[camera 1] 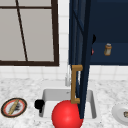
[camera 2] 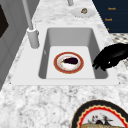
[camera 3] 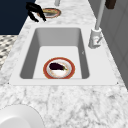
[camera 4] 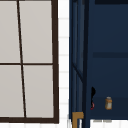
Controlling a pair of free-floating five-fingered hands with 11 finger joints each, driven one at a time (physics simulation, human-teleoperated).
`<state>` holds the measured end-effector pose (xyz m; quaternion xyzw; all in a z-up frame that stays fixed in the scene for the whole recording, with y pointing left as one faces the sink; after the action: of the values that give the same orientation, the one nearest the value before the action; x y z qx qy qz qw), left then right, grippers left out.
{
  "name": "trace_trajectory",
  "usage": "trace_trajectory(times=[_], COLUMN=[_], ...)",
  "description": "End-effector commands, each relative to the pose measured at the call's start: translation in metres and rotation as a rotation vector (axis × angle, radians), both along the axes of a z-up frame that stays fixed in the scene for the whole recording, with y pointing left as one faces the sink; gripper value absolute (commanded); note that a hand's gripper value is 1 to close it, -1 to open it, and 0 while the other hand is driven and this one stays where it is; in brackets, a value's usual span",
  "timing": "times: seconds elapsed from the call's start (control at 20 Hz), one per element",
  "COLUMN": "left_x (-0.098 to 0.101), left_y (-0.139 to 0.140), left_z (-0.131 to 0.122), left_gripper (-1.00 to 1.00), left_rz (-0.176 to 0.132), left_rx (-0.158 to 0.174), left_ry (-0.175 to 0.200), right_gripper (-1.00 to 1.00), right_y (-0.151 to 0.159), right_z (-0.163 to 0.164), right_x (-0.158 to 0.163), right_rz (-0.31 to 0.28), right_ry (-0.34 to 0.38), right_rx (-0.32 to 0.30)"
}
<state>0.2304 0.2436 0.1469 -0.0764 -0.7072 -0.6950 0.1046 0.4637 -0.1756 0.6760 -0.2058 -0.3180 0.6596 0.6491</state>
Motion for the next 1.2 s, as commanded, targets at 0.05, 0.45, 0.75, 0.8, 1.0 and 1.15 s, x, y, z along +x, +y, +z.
trace_trajectory(times=[0.05,0.45,0.75,0.8,1.0,1.15], left_x=[0.000,0.000,0.000,0.000,0.000,0.000], left_y=[0.000,0.000,0.000,0.000,0.000,0.000], left_z=[0.000,0.000,0.000,0.000,0.000,0.000], left_gripper=[0.00,0.00,0.00,0.00,0.00,0.00], left_rz=[0.000,0.000,0.000,0.000,0.000,0.000], left_rx=[0.000,0.000,0.000,0.000,0.000,0.000], left_ry=[0.000,0.000,0.000,0.000,0.000,0.000], right_gripper=[-1.00,1.00,1.00,1.00,1.00,1.00], right_y=[0.000,-0.010,-0.009,-0.008,-0.009,-0.010], right_z=[-0.025,-0.046,-0.020,-0.011,0.010,0.021], right_x=[-0.010,0.008,0.012,0.011,-0.003,-0.020], right_rz=[0.017,0.093,0.024,0.018,0.020,0.020], right_ry=[-0.035,-0.335,-0.410,-0.409,-0.396,-0.395], right_rx=[-0.031,-0.135,-0.028,-0.026,-0.032,-0.031])
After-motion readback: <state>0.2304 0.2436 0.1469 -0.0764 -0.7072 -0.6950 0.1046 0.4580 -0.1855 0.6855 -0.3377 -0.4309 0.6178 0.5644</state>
